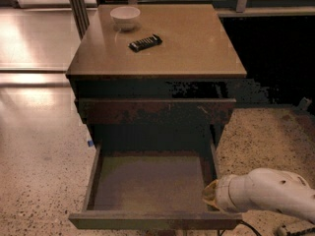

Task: Close middle drawer

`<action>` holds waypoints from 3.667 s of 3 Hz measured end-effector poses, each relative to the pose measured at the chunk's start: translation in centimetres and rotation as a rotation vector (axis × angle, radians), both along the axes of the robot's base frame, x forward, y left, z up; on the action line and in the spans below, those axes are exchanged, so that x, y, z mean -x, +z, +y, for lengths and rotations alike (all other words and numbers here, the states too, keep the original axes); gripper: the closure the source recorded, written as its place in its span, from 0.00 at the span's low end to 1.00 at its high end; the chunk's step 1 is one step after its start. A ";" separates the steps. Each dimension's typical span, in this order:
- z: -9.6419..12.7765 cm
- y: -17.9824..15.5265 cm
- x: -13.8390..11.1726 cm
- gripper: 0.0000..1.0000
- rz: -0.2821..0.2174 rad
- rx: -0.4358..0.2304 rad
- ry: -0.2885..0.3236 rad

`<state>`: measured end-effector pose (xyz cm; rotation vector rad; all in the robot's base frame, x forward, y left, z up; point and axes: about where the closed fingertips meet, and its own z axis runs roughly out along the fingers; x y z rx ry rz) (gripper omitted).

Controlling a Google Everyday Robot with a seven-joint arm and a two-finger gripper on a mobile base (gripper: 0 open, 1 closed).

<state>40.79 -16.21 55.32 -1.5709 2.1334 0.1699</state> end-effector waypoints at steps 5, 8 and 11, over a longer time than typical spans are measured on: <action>-0.8 -7.8 6.3 1.00 0.042 0.052 0.013; -0.4 -11.9 7.4 1.00 0.116 -0.029 0.000; -0.2 -12.2 5.1 1.00 0.075 0.049 0.057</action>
Offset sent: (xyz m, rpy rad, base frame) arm -0.0625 -0.0055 -0.0339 -0.0954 -0.0936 -0.0055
